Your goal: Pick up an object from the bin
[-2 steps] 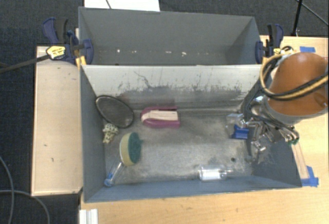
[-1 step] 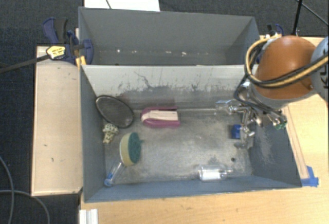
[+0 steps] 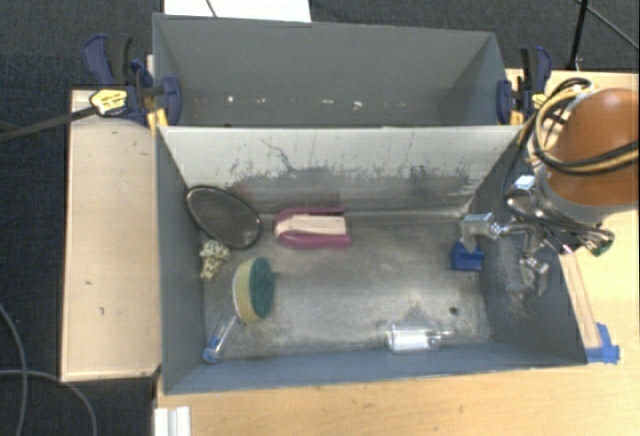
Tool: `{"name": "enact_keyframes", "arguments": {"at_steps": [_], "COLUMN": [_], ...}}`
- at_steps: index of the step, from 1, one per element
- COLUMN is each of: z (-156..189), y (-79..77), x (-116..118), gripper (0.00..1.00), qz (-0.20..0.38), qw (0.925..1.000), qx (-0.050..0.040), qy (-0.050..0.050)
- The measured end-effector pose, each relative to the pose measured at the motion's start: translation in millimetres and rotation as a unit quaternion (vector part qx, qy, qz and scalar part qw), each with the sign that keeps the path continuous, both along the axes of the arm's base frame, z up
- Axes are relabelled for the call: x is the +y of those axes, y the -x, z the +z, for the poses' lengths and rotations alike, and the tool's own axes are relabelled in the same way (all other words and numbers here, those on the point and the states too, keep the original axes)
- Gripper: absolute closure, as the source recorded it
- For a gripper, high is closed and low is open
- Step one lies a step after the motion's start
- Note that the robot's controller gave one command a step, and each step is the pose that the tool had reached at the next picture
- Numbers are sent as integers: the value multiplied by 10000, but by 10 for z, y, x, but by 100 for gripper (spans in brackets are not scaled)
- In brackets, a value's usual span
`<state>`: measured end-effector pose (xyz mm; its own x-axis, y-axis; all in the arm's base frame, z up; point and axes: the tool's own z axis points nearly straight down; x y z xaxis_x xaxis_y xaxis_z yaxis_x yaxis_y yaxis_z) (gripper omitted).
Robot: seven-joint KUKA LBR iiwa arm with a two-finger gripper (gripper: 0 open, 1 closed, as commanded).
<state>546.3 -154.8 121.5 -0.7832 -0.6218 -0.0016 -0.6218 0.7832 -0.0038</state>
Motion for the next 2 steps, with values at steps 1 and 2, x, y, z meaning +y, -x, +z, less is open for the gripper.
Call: {"name": "enact_keyframes", "arguments": {"at_steps": [1,2], "z": [-516,-494], "y": [-338,-342], "x": [215,204], "gripper": [0,100], "qz": [-877,-896], "qw": [9961,9960], "qx": [-19,-22], "qy": [-23,-19]}}
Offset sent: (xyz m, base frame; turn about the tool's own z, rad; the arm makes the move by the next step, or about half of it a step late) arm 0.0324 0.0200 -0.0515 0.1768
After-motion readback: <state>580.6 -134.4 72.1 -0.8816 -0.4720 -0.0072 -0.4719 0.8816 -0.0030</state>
